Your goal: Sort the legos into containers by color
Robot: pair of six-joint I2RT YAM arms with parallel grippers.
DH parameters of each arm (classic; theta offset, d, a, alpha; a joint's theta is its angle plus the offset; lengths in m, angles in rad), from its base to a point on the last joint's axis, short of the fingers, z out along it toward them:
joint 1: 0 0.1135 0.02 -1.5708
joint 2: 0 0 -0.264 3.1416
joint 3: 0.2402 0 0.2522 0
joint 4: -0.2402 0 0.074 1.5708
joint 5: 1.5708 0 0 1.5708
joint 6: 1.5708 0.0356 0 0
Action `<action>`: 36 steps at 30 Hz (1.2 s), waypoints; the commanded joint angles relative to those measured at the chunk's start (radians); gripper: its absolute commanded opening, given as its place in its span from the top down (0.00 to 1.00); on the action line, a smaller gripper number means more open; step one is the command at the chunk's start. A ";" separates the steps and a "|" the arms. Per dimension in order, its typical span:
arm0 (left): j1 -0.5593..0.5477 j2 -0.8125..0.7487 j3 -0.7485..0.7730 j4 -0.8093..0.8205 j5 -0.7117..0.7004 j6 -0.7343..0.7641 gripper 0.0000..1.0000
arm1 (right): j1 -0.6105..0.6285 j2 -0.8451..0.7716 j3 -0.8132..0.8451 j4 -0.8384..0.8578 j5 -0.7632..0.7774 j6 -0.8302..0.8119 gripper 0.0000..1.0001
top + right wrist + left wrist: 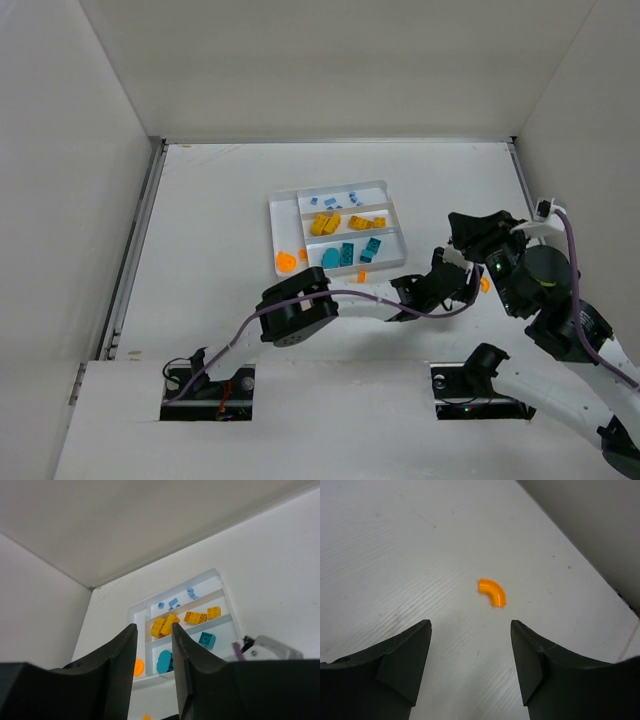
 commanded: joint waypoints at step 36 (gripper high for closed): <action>0.047 0.465 0.706 -0.293 0.206 0.067 0.52 | -0.016 -0.004 0.101 -0.109 -0.070 0.227 0.37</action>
